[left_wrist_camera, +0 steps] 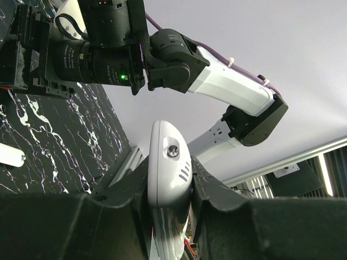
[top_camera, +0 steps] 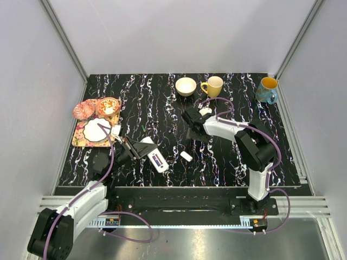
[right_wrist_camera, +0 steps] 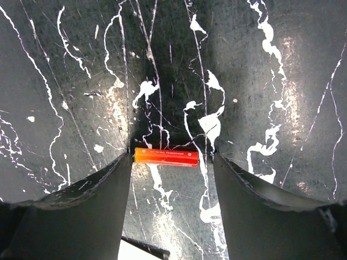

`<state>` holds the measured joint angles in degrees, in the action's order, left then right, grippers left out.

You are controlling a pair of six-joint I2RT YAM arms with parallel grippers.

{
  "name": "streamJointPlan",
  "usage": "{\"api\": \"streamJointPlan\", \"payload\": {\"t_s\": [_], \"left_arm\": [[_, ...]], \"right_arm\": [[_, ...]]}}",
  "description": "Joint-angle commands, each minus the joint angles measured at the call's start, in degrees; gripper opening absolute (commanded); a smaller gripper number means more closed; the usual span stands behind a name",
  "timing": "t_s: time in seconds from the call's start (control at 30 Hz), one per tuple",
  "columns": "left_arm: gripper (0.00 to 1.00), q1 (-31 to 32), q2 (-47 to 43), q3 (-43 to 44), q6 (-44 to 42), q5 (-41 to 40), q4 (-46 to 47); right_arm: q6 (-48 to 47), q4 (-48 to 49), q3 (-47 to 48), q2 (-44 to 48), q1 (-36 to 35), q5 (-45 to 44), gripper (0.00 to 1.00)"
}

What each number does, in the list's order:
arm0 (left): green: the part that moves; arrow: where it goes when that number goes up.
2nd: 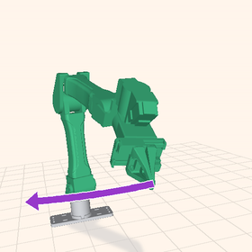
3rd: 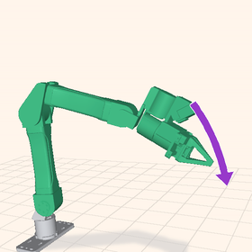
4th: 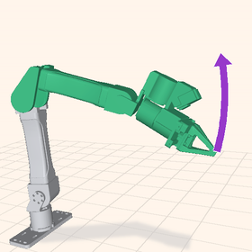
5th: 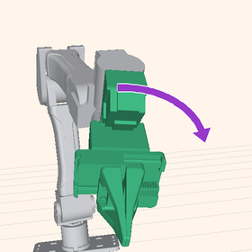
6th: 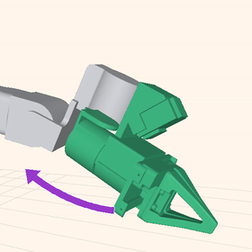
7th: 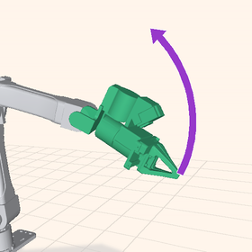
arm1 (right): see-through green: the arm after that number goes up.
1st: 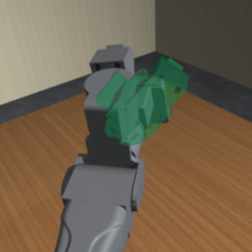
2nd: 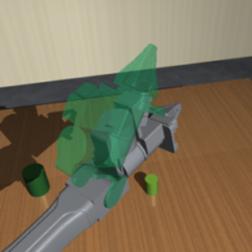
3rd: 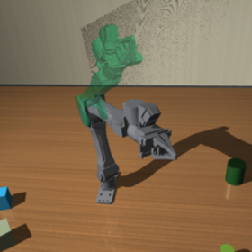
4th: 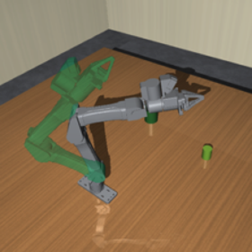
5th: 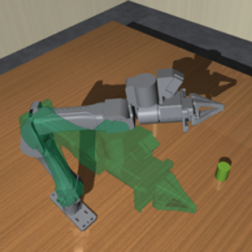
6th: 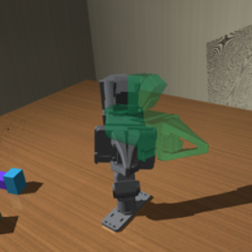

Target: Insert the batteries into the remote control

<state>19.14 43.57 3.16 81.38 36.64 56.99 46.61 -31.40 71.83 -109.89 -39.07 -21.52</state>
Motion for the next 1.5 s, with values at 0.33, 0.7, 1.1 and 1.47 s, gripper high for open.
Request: {"api": "streamJointPlan", "payload": {"t_s": [0.33,0.7,1.1,1.47], "left_arm": [[0.0,0.2,-0.4,-1.0,-0.9,-1.0,2.8],[0.0,0.1,-0.6,-1.1,-0.8,-1.0,2.7],[0.0,0.1,-1.9,-1.0,-0.8,-0.3,2.2],[0.0,0.1,-3.3,-0.7,-0.3,1.4,2.4]], "right_arm": [[0.1,2.1,2.1,-3.3,-0.5,1.2,0.57],[0.3,3.1,-0.8,-1.9,-0.6,1.6,0.45],[-41.5,8.0,0.7,11.3,-0.6,10.7,0.0],[-92.5,1.2,-3.3,10.4,-0.3,27.2,0.0]]}}
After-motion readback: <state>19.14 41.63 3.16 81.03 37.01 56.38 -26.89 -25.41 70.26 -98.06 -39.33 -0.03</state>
